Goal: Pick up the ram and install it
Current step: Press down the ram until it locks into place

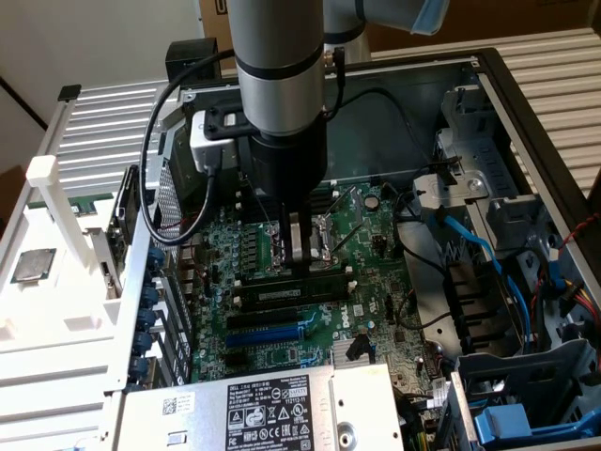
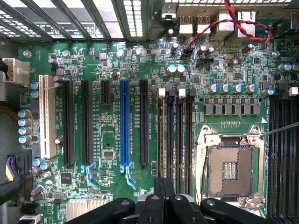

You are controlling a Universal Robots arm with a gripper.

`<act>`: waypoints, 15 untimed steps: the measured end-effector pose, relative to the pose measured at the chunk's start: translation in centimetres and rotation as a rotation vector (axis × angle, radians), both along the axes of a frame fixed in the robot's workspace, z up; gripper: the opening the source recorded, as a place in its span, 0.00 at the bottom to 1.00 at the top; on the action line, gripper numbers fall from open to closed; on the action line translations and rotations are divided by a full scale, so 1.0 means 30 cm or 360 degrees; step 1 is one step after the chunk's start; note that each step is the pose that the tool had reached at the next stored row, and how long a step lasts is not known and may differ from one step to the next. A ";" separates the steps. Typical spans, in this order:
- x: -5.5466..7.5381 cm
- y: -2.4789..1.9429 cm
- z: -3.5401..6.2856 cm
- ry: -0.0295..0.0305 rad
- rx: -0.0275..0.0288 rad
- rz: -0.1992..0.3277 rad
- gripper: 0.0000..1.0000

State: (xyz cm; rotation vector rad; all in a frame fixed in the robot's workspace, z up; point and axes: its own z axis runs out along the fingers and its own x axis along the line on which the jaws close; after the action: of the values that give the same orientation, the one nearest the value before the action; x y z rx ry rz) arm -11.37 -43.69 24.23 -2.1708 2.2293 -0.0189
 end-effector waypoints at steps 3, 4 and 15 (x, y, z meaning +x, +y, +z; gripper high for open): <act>-0.004 0.003 -0.002 0.00004 -0.00011 0.0000 0.10; -0.005 0.008 -0.004 0.00001 -0.00015 0.0000 0.10; -0.013 0.024 -0.019 -0.00007 -0.00023 -0.0004 0.10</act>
State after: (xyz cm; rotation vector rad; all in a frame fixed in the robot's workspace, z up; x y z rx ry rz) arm -11.76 -42.97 23.66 -2.1683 2.2328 -0.0211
